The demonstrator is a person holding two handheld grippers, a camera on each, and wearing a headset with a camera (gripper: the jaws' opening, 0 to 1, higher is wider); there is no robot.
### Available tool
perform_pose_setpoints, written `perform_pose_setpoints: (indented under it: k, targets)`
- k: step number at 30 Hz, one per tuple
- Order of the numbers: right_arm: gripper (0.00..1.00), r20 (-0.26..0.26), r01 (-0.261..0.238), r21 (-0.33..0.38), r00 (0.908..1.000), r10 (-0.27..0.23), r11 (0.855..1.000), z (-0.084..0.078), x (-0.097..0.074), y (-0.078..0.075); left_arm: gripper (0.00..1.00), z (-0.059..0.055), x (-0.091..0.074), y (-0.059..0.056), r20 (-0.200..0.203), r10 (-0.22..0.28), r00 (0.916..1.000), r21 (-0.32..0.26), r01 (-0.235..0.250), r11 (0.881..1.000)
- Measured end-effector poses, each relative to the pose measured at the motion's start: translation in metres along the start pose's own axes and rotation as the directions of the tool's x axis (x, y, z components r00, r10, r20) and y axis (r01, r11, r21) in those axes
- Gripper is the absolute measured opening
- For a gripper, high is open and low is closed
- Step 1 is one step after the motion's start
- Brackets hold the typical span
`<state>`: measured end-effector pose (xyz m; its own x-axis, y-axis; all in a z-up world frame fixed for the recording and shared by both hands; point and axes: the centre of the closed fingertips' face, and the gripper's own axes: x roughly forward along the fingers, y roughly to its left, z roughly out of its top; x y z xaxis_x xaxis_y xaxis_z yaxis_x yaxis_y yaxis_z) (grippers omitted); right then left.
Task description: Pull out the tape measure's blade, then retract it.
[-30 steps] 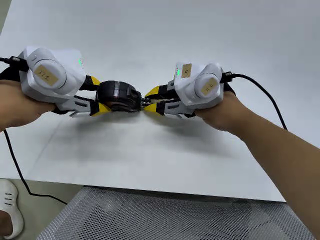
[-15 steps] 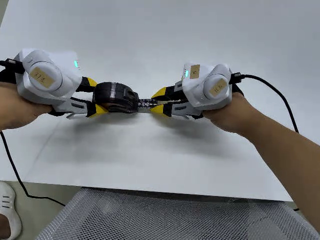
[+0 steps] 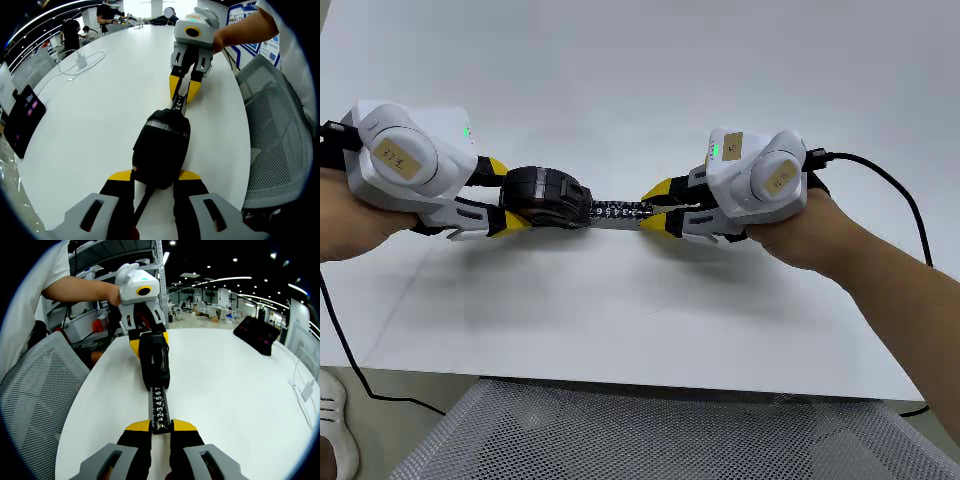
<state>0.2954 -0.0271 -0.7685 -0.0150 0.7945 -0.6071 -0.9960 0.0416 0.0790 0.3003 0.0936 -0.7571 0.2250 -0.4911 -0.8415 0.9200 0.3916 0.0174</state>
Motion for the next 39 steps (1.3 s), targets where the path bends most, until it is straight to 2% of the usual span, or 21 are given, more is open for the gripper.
perform_pose_setpoints:
  k: [39]
  targets:
    - [0.09, -0.085, 0.044, -0.003, 0.9954, -0.044, 0.999, -0.034, -0.043, -0.004, 0.23, 0.001, 0.000, 0.000, 0.000, 0.000, 1.0000, 0.009, 0.000, 1.000]
